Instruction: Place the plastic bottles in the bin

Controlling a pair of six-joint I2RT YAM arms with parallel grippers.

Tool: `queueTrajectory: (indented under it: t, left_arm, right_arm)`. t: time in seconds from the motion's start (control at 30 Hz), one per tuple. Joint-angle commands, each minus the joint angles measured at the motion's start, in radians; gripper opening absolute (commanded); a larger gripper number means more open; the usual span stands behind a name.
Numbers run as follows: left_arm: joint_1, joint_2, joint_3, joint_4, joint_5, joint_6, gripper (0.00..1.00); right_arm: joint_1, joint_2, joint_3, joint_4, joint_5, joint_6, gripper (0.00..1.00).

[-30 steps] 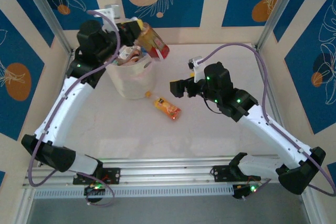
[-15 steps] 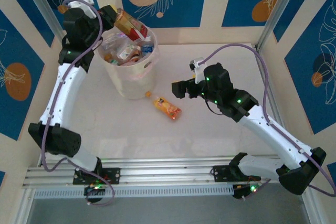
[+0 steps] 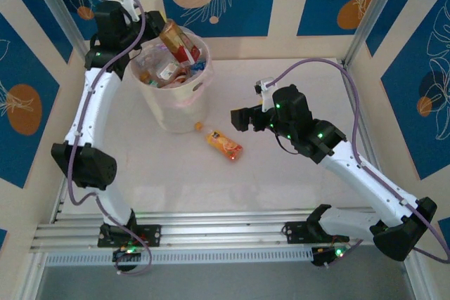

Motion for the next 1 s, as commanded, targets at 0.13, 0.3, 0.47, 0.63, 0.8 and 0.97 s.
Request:
queueTrajectory:
  t: [0.13, 0.3, 0.47, 0.63, 0.8, 0.97]
  left_arm:
    - [-0.021, 0.080, 0.115, -0.133, 0.104, 0.100, 0.00]
    - [-0.022, 0.166, 0.225, -0.242, 0.143, 0.117, 0.00]
    - [-0.021, 0.261, 0.359, -0.364, 0.169, 0.144, 0.09]
    - [-0.020, 0.370, 0.499, -0.476, 0.197, 0.165, 0.11]
    - [-0.020, 0.396, 0.498, -0.484, 0.182, 0.182, 0.25]
    - [-0.020, 0.400, 0.499, -0.475, 0.141, 0.197, 0.51]
  right_arm:
    - [0.008, -0.005, 0.010, -0.011, 0.015, 0.013, 0.99]
    - [0.009, -0.005, 0.009, -0.016, 0.027, 0.014, 0.99]
    - [0.008, -0.005, 0.008, -0.021, 0.038, 0.015, 0.99]
    - [0.008, 0.001, 0.009, -0.022, 0.050, 0.013, 0.99]
    - [0.008, 0.008, 0.014, -0.030, 0.055, 0.012, 0.99]
    - [0.008, 0.013, 0.018, -0.029, 0.054, 0.008, 0.99]
